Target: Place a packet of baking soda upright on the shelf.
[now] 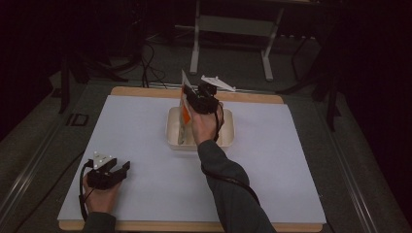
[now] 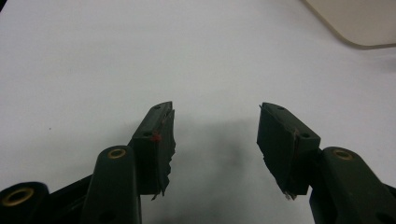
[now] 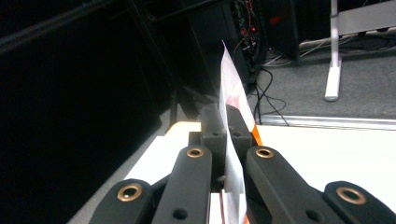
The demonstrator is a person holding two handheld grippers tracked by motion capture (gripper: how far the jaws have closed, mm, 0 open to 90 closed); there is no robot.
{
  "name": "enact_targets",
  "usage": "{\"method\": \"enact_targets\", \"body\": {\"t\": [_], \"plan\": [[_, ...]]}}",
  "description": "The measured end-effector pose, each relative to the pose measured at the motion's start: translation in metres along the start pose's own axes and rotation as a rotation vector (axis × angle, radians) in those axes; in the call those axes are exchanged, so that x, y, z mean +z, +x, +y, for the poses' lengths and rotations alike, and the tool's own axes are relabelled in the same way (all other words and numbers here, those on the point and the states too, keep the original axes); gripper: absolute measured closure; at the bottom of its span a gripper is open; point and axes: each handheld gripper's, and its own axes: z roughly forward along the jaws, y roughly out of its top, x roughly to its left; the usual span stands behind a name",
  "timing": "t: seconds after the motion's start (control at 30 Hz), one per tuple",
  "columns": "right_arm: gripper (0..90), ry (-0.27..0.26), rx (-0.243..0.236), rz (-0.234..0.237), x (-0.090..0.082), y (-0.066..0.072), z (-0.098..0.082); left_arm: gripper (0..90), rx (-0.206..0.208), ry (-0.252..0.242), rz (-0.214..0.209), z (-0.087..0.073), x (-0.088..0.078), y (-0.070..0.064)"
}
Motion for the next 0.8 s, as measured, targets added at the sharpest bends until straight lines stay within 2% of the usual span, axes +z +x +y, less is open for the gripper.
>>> {"method": "enact_targets", "body": {"t": [0.27,0.5,0.7,0.8], "plan": [[90.0,0.016,0.014,0.008,-0.001,-0.009,-0.019,46.1,0.005,0.006,0.003,0.0,0.0,-0.001],[89.9,0.057,-0.06,-0.015,0.002,0.001,-0.028,46.1,0.007,0.003,0.003,0.0,0.0,-0.001],[89.8,0.079,-0.07,-0.013,0.007,0.003,-0.035,46.1,0.006,0.002,0.002,0.0,0.0,-0.001],[89.9,0.093,-0.094,-0.03,0.007,0.006,-0.034,46.1,0.006,0.0,0.004,0.0,0.0,-0.001]]}}
